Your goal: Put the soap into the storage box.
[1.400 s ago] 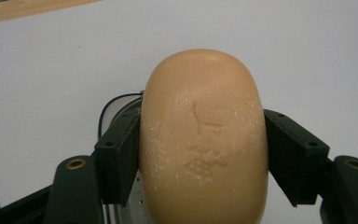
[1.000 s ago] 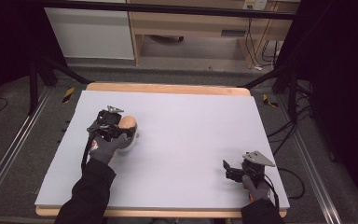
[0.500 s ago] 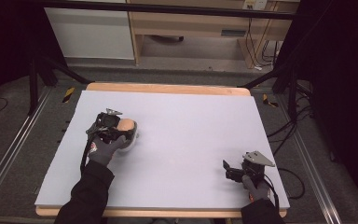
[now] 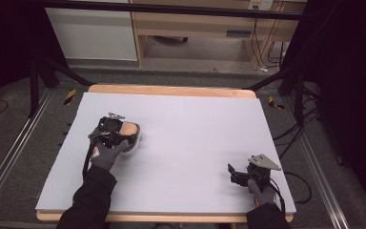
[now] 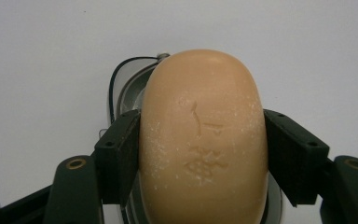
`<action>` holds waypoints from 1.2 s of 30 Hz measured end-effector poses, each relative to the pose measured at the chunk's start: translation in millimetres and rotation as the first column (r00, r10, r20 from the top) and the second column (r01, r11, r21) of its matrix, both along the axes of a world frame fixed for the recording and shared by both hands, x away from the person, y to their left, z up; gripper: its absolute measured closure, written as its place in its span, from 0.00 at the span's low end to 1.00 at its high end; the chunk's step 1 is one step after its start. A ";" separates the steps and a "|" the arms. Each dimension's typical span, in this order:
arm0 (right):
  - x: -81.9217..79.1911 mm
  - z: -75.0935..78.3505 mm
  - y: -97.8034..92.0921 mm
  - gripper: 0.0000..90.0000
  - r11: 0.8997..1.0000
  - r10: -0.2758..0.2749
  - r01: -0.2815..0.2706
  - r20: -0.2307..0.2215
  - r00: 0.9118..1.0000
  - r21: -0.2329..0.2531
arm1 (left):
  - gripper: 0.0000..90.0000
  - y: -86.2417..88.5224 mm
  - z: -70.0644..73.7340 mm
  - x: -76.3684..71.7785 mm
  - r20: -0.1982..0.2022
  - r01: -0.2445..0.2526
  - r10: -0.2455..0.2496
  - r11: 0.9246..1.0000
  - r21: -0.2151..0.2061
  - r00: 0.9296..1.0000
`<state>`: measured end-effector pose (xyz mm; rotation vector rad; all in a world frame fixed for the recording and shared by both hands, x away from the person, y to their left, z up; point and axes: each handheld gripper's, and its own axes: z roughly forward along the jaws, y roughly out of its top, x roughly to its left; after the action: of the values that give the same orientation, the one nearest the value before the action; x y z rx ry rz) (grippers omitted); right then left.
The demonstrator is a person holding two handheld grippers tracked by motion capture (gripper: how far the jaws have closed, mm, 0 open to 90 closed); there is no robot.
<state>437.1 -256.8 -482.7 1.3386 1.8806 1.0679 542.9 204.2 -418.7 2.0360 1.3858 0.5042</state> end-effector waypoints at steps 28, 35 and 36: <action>-0.2 0.1 0.6 0.03 1.000 0.000 0.000 -0.001 1.000 -0.003 | 0.33 -0.2 -7.4 -3.6 0.024 -0.002 0.002 1.000 -0.018 1.000; -0.1 0.0 0.6 0.03 1.000 0.000 0.000 -0.002 1.000 -0.003 | 0.31 0.5 -5.5 -5.7 0.035 0.010 -0.009 0.999 -0.032 0.999; -0.1 0.0 0.6 0.03 1.000 -0.001 0.001 -0.002 1.000 -0.003 | 0.31 0.6 -4.5 -6.8 0.042 0.014 -0.013 0.999 -0.037 0.999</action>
<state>437.0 -256.2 -482.7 1.3390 1.8824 1.0632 536.1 204.8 -423.2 1.9929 1.3467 0.5083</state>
